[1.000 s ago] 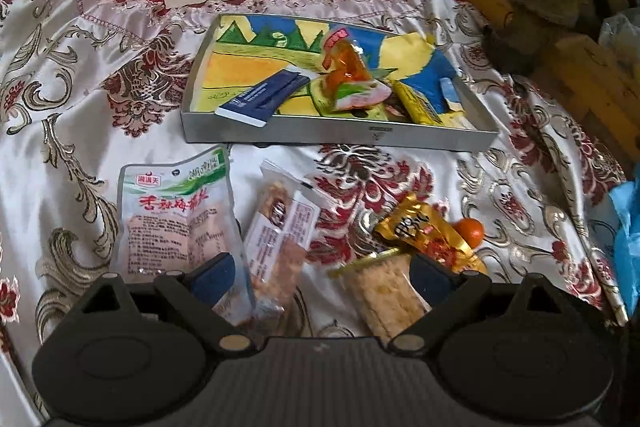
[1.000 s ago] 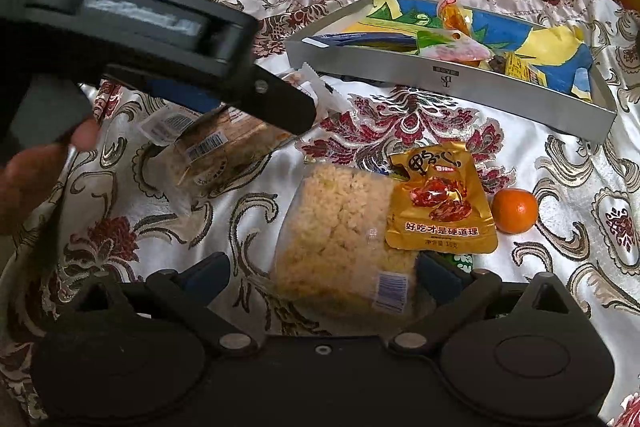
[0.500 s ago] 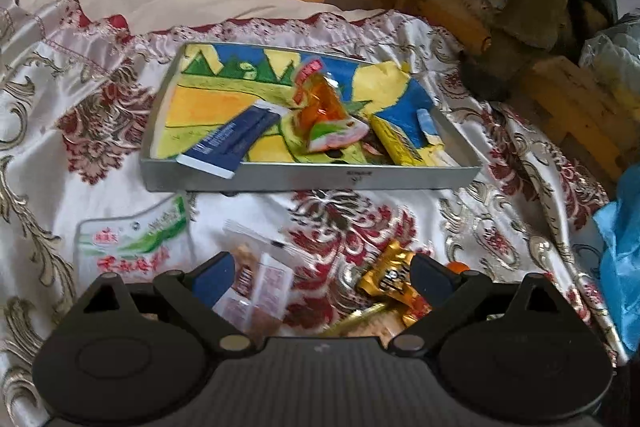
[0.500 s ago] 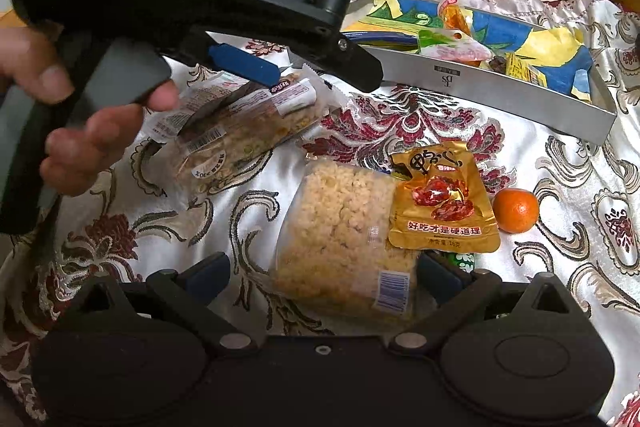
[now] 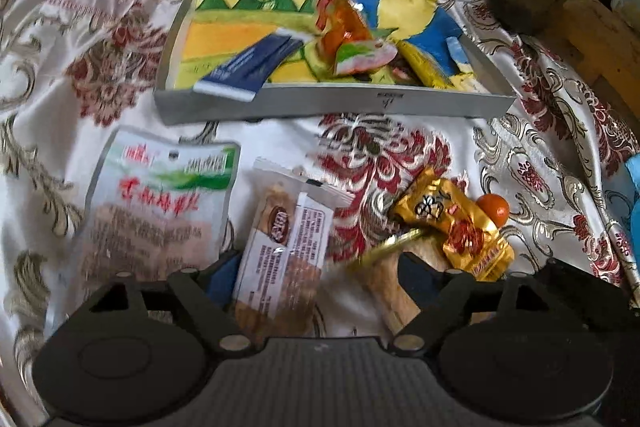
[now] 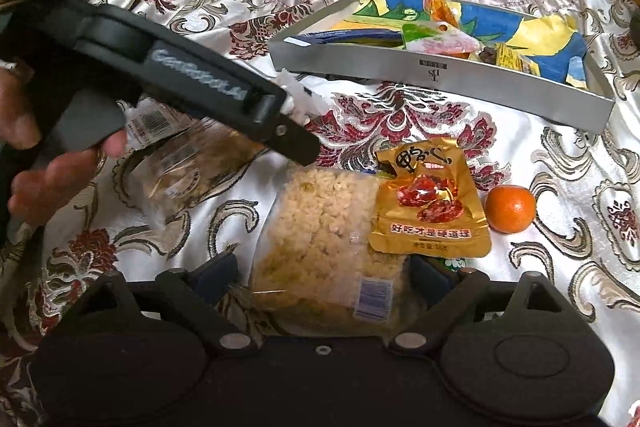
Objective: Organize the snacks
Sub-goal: 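Lower the left tool toward the rice-cake bar while the right tool approaches the puffed-rice block, then close the left gripper on the rice-cake bar while the right gripper grasps the puffed-rice block, then carry both snacks onto the dinosaur tray and open both grippers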
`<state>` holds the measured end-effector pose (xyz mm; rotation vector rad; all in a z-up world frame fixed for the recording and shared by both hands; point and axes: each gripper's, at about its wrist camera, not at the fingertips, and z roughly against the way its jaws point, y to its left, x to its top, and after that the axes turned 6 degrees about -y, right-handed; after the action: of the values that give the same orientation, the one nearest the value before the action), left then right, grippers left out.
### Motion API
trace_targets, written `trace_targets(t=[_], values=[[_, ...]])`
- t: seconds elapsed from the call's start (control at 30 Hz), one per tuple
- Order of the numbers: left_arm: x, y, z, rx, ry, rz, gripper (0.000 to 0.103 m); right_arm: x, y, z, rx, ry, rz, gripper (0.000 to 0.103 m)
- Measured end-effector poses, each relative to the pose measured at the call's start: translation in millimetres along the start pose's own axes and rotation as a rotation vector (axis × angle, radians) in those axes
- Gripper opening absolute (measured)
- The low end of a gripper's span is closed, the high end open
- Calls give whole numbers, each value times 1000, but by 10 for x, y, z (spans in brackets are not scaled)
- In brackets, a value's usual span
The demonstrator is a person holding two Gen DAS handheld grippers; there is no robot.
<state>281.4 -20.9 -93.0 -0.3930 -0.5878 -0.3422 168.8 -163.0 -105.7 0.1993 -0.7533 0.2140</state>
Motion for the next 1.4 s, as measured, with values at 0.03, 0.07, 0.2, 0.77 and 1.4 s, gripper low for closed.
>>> trace_targets(t=[0.03, 0.07, 0.2, 0.77, 1.4], values=[[-12, 2, 3, 11, 14, 5, 77, -2, 6, -8, 1, 4, 3, 93], [-27, 2, 8, 24, 27, 10, 76, -6, 14, -5, 1, 2, 7, 93], [-111, -30, 60, 86, 82, 35, 74, -14, 11, 16, 13, -2, 9, 93], [-268, -108, 130, 171, 165, 59, 49, -10, 49, 38, -34, 32, 31, 85], [-409, -229, 812, 166, -37, 168, 39, -281, 723, 544, -160, -79, 502, 76]])
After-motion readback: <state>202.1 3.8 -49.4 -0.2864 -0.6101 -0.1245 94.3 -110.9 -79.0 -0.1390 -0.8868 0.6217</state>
